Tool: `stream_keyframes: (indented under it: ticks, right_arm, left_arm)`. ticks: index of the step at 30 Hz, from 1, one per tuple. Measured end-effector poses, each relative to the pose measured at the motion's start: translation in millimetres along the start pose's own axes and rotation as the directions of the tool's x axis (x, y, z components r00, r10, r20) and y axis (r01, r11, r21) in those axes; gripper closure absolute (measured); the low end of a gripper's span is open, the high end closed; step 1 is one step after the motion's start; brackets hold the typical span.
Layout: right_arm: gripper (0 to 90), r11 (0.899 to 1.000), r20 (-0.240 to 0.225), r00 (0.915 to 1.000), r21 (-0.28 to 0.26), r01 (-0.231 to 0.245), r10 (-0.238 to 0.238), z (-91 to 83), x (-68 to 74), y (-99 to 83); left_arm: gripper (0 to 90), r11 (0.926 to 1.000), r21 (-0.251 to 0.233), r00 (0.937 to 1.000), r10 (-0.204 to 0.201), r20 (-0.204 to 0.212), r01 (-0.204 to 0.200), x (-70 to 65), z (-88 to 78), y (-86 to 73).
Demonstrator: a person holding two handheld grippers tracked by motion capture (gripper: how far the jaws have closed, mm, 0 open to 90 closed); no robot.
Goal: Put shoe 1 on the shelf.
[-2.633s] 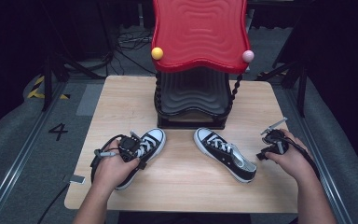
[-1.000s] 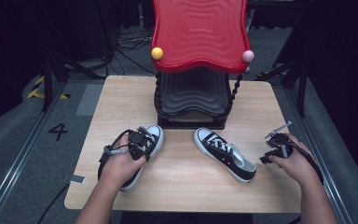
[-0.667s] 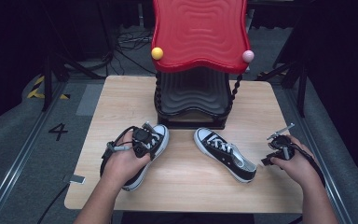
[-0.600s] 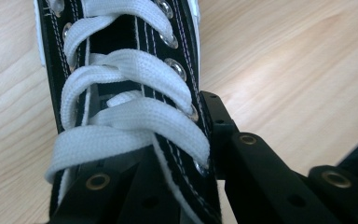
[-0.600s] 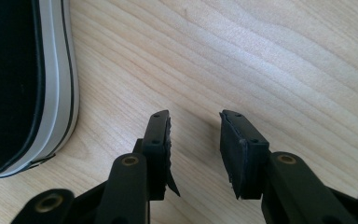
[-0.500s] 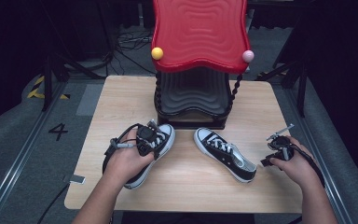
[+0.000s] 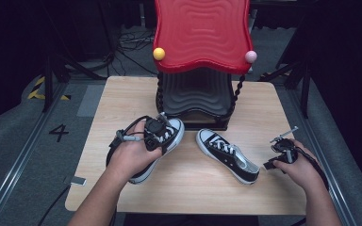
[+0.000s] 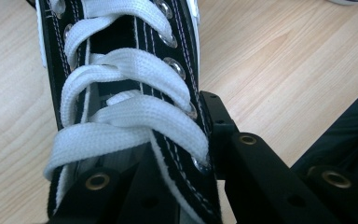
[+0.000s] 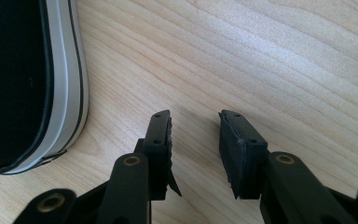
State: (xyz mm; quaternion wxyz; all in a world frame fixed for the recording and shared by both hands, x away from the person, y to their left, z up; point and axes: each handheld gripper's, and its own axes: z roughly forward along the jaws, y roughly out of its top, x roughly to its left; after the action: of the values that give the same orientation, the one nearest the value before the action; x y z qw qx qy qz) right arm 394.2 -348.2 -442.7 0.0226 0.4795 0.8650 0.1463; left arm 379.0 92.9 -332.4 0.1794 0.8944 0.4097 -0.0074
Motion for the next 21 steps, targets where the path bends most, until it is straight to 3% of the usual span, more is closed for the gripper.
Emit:
stream_keyframes:
  ticks: [4,10,14,21]
  right_arm:
    - [65.4,1.0,-0.002,1.0,0.001,0.003,-0.003,0.5,-0.5,-0.9]
    - [65.4,1.0,0.001,1.0,0.005,-0.001,0.001,1.3,0.7,-2.2]
    - [65.2,1.0,0.003,1.0,0.002,-0.008,0.008,1.1,0.8,-4.5]
    - [65.3,1.0,0.005,0.9998,-0.003,-0.02,0.02,-1.3,-0.3,-8.7]
  left_arm:
    - [86.0,0.9999,0.006,0.9999,0.016,0.002,-0.016,-3.8,-7.4,5.3]
    - [86.0,0.9992,-0.027,0.9995,0.03,-0.003,-0.03,-7.4,-20.8,14.1]
    - [86.0,0.9977,-0.045,0.9983,0.05,-0.032,-0.051,-8.8,-24.9,23.1]
    - [86.0,0.9969,-0.061,0.9978,0.046,-0.048,-0.049,-4.2,-28.0,41.6]
